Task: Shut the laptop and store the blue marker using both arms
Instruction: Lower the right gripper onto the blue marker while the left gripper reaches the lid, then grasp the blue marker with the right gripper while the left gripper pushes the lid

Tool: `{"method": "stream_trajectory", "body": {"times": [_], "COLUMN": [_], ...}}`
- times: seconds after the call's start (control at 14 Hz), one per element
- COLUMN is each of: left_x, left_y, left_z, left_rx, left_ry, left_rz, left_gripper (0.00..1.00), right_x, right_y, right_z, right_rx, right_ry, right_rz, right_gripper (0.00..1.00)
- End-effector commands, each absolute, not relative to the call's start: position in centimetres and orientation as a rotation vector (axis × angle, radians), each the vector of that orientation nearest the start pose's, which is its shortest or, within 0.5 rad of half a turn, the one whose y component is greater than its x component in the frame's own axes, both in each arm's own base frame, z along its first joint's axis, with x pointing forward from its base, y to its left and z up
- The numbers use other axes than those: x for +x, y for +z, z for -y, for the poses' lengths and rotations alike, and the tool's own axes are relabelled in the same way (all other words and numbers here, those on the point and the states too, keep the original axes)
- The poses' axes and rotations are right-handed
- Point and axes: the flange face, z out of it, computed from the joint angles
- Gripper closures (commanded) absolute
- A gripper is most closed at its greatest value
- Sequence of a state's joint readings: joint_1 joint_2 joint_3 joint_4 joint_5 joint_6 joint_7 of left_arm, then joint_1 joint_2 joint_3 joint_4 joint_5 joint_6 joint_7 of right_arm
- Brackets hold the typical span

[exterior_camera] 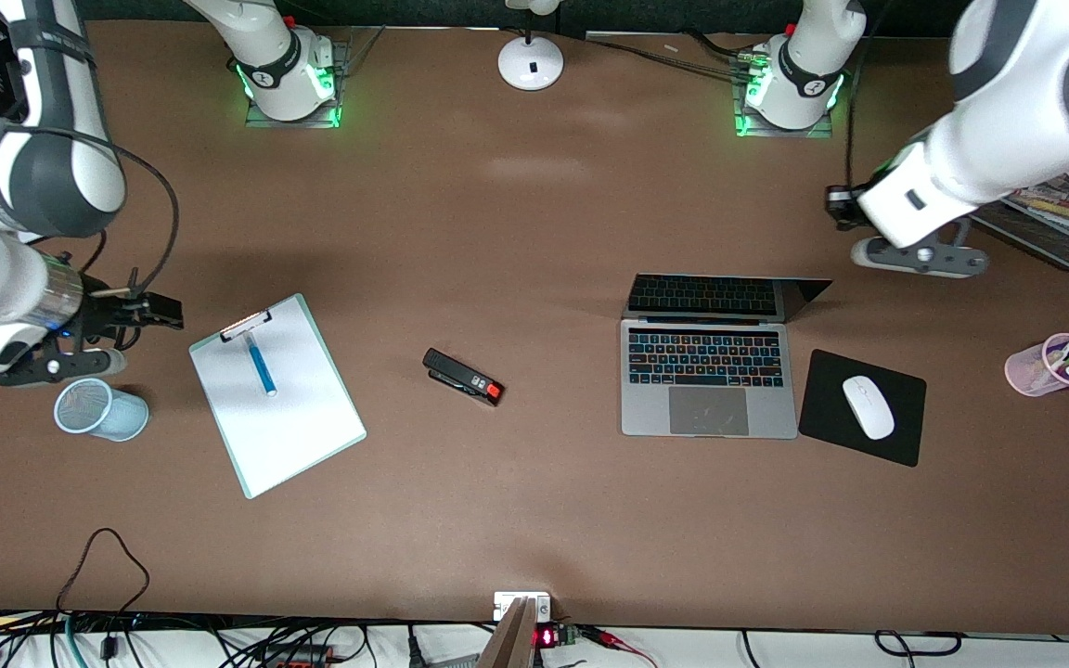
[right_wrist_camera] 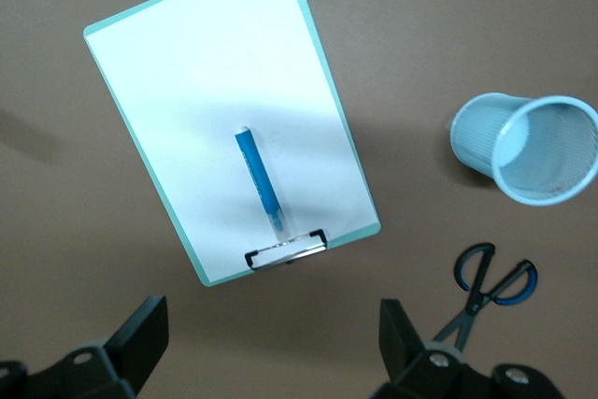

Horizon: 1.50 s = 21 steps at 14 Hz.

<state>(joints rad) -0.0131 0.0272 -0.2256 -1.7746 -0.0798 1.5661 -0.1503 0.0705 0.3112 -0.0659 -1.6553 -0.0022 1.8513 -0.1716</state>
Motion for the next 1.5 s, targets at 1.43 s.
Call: {"method": "stream_trajectory", "body": {"times": [1.43], "left_x": [47.2], "left_y": [36.6], "left_z": [20.4], "left_rx": [-3.183], "left_ry": [-0.120], "left_rz": [-0.063], "left_gripper": [1.00], "right_x": [65.7], "right_y": [25.8], "right_z": [-3.4], "right_rx": [-2.990], "right_ry": [0.120], "right_rz": [0.851], "right_gripper": [0.31]}}
